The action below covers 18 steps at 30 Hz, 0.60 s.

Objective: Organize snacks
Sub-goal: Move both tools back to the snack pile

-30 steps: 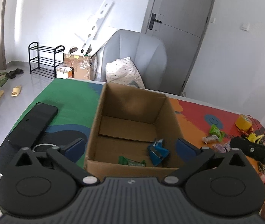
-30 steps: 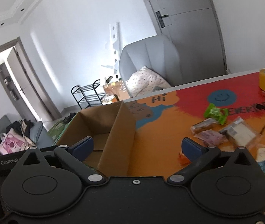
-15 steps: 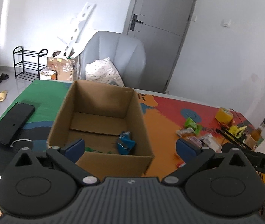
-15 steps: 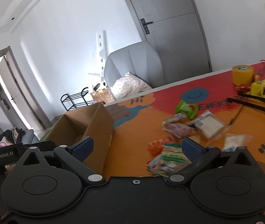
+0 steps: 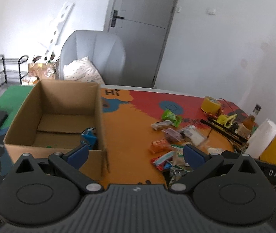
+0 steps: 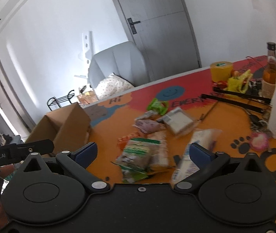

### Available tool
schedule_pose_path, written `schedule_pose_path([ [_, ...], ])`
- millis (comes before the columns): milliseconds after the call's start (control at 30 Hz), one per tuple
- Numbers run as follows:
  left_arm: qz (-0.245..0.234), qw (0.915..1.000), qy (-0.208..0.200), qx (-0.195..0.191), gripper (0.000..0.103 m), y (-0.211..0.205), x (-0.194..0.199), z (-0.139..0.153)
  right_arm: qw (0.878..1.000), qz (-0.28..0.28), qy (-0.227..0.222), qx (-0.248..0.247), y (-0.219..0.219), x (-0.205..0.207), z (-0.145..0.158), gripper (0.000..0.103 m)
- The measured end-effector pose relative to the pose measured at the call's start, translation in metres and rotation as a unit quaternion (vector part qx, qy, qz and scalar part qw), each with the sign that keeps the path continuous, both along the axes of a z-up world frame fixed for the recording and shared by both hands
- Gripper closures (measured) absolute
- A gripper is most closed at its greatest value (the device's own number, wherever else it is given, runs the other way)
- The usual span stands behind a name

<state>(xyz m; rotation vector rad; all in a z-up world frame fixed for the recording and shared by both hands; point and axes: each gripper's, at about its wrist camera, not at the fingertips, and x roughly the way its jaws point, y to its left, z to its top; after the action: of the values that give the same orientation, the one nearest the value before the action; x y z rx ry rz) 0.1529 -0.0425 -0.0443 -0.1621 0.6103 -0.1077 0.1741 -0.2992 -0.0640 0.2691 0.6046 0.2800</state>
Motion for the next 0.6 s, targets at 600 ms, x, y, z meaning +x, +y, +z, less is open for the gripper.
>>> schedule_pose_path([
  [600,-0.053,0.9982,0.026,-0.006,0.003,-0.056,0.030,-0.025,0.998,-0.042,0.048,0.014,-0.041,0.016,-0.030,0.009],
])
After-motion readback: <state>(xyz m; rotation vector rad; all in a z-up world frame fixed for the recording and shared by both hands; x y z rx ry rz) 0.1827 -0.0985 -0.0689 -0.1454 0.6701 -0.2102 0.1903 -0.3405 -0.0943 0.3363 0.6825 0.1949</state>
